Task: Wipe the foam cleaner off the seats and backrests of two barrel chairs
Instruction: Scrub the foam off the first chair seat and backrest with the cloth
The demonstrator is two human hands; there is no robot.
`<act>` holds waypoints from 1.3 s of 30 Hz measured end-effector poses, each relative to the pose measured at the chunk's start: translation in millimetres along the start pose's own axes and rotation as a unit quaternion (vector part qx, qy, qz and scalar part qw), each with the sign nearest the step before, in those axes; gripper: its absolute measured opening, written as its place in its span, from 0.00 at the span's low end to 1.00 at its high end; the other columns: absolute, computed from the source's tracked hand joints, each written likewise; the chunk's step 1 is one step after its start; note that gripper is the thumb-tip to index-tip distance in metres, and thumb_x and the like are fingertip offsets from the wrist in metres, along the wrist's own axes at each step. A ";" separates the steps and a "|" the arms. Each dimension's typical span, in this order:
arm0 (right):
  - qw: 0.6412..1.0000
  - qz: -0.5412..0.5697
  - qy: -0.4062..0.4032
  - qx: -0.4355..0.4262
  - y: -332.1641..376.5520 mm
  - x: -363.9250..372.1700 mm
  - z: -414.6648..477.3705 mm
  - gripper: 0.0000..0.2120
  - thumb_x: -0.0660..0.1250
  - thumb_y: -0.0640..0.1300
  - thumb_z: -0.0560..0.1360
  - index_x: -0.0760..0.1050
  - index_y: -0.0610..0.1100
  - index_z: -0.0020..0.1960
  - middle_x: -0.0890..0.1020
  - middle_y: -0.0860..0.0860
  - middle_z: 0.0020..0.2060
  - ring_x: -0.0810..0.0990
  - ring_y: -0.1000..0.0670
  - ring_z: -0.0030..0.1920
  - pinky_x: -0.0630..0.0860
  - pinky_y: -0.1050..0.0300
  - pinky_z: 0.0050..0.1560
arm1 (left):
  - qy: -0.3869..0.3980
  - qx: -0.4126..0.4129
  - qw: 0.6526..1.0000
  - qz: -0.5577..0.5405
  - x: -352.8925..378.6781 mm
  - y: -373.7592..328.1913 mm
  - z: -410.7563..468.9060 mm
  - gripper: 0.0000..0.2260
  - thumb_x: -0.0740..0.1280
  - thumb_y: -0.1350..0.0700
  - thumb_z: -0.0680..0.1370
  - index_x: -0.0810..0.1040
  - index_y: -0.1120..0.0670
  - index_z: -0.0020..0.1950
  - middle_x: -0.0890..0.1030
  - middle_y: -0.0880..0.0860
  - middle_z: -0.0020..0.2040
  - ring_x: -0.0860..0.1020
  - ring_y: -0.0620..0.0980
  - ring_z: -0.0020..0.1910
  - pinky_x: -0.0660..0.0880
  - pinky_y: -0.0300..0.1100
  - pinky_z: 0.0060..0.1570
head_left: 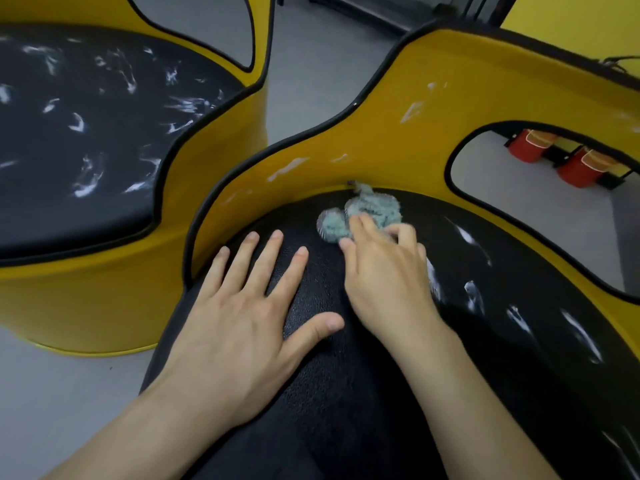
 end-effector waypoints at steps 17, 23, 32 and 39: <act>0.999 -0.028 -0.022 -0.008 8.7 2.9 27.4 0.19 0.50 0.52 0.85 0.66 0.48 0.72 0.72 0.54 0.69 0.66 0.44 0.63 0.65 0.46 0.60 | -0.005 0.006 1.000 -0.011 -1.4 0.1 -0.9 0.40 0.36 0.24 0.77 0.51 0.44 0.83 0.49 0.52 0.83 0.45 0.53 0.83 0.47 0.57 0.80; 0.998 0.019 0.048 -0.038 11.0 -7.3 -96.9 0.26 0.51 0.55 0.80 0.73 0.49 0.73 0.76 0.56 0.70 0.76 0.47 0.58 0.78 0.50 0.50 | 0.000 0.021 1.000 0.001 2.1 1.0 0.6 0.38 0.43 0.27 0.80 0.62 0.49 0.81 0.61 0.57 0.81 0.57 0.59 0.81 0.53 0.57 0.75; 1.000 -0.015 -0.006 -0.003 -2.1 0.0 42.6 0.18 0.51 0.51 0.85 0.67 0.47 0.71 0.73 0.52 0.66 0.66 0.43 0.63 0.66 0.46 0.61 | 0.002 0.011 1.000 0.017 1.0 0.6 -0.4 0.40 0.38 0.25 0.78 0.55 0.46 0.83 0.54 0.53 0.83 0.51 0.55 0.82 0.52 0.58 0.79; 0.998 0.024 -0.013 -0.057 15.7 -8.4 -56.0 0.19 0.55 0.50 0.83 0.69 0.46 0.72 0.74 0.52 0.69 0.69 0.44 0.61 0.70 0.46 0.56 | 0.001 0.018 1.000 0.019 2.4 2.0 1.2 0.39 0.44 0.26 0.79 0.62 0.49 0.81 0.61 0.56 0.81 0.59 0.60 0.80 0.57 0.60 0.75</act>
Point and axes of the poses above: each hand's wrist, its own z-axis towards the middle knuckle, its own x-axis out of the palm, y = z × x, the point moved 5 cm from there along z, towards the middle knuckle
